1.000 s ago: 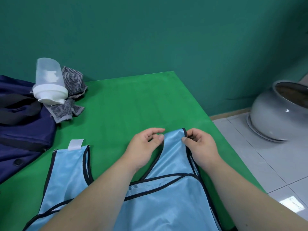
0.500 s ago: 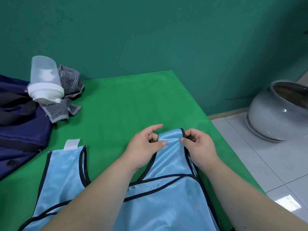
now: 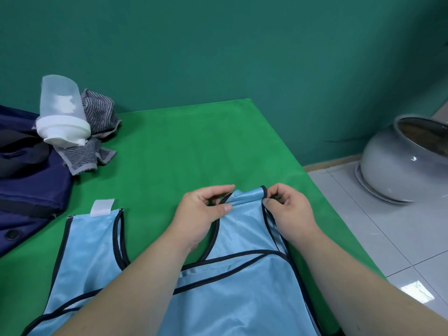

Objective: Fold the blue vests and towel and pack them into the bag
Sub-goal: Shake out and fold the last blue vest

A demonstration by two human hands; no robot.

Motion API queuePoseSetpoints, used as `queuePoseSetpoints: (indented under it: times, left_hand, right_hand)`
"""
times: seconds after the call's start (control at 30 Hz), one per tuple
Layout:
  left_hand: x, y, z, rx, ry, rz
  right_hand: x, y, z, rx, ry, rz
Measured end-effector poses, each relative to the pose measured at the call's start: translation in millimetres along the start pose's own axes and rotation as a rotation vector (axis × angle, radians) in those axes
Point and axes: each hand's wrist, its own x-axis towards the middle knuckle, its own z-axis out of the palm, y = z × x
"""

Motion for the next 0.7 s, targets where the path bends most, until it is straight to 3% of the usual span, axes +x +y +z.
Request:
queuePoseSetpoints:
  times: [0.33, 0.47, 0.7]
  left_hand:
    - [1, -1, -3, -0.003, -0.088, -0.015]
    - [1, 0, 6, 0.061, -0.026, -0.010]
    - [3, -2, 12, -0.103, 0.125, 0.010]
  right_hand:
    - [1, 2, 1, -0.032, 0.010, -0.011]
    - [1, 3, 2, -0.050, 0.014, -0.021]
    - [0, 2, 1, -0.002, 0.023, 0.009]
